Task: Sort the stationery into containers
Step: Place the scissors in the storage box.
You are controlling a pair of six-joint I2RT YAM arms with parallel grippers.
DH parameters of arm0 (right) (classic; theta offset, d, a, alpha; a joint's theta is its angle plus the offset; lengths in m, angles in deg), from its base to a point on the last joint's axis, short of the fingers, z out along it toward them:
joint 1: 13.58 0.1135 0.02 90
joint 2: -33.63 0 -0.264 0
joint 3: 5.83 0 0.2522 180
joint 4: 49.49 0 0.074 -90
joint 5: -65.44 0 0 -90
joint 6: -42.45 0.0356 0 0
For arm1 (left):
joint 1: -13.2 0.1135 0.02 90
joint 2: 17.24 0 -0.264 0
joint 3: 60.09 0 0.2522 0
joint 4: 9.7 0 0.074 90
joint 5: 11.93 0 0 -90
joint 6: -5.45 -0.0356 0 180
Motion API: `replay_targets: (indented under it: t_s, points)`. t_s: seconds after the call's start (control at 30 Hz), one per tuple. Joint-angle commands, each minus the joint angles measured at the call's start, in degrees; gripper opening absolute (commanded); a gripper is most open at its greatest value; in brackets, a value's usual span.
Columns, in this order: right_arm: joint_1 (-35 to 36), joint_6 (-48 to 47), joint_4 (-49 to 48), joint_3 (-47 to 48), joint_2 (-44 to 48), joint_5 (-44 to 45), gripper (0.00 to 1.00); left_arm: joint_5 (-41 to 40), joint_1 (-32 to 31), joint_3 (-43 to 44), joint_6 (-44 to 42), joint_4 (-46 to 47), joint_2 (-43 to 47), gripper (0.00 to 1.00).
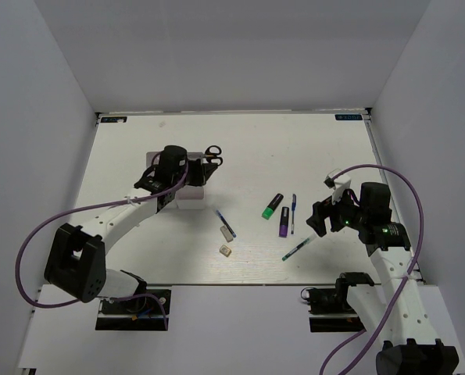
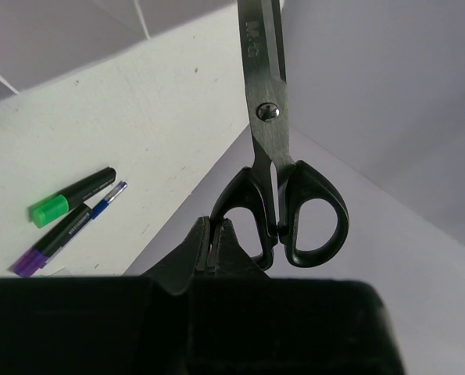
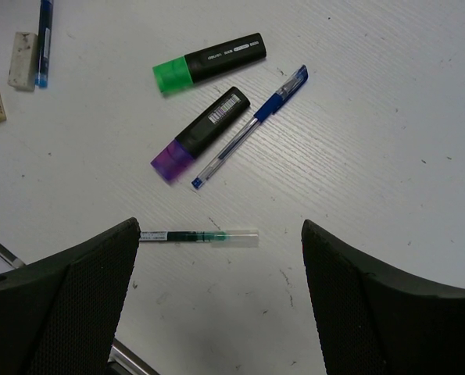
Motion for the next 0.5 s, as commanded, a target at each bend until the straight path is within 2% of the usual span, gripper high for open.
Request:
replay_targets:
  t_s: [0.0, 0.47]
  points:
    - [0.0, -0.42, -1.76, -0.16, 0.81, -0.09, 0.86, -2.95, -0.31, -1.42, 1.36, 1.46, 2.16, 0.0]
    - [-0.17, -0.34, -1.85, -0.25, 0.98, 0.09, 0.86, -3.14, -0.04, -2.04, 3.11, 3.66, 0.32, 0.0]
